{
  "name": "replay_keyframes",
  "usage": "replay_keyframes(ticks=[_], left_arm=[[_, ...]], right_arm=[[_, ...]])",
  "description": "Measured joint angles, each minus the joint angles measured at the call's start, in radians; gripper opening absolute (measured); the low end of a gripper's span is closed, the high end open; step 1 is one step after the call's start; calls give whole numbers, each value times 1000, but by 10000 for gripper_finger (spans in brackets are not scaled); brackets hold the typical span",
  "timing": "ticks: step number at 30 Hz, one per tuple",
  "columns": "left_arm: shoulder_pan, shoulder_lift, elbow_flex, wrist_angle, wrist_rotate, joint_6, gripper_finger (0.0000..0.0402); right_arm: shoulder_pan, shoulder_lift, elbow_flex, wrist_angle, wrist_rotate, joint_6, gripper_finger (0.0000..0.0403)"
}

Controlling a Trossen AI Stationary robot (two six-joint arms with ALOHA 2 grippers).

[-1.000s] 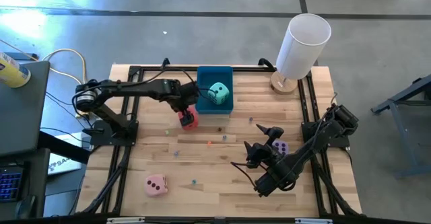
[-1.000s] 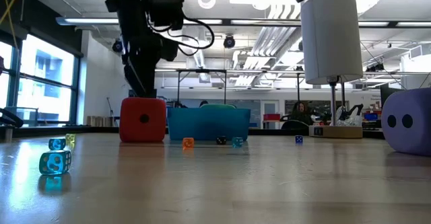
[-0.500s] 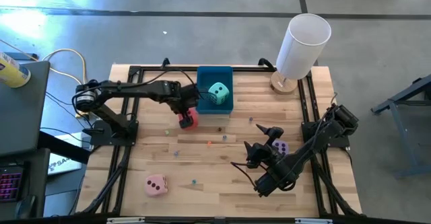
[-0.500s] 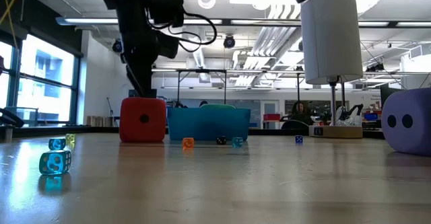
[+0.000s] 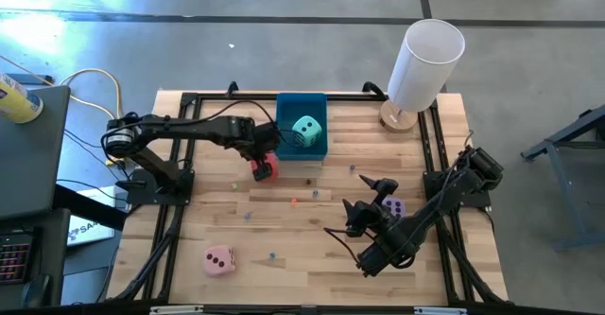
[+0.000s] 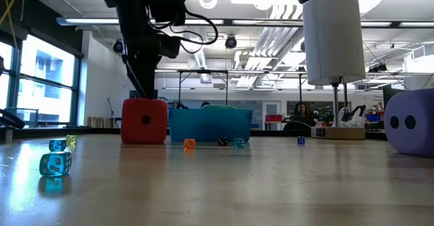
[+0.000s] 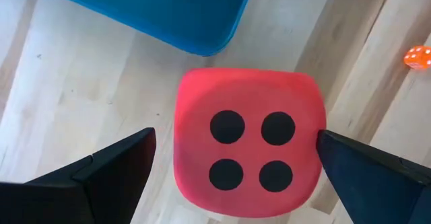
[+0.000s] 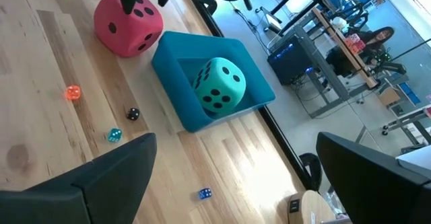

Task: Pick & Place Dice
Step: Put the red die into the blue bin

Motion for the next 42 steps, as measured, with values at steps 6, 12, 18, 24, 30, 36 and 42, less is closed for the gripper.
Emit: replay_keyframes(ticks=[6,12,18,24,30,36,42], left_arm=[[-1,35,1,8,77,-4,399],[-5,76,5,13,88,5,399],[-2,104,4,10,85,9,399],[-2,161,4,5,86,10,399],[-2,217,7,12,87,43,399],[-2,218,7,13,85,24,396],[-2,217,7,12,81,12,340]], right_arm=[[0,0,0,0,0,0,400],[0,0,0,1,0,0,400],[0,0,0,2,0,0,400],[0,0,0,4,-3,0,400],[0,0,0,4,-4,0,400],[0,0,0,4,-4,0,400],[0,0,0,4,-4,0,400]])
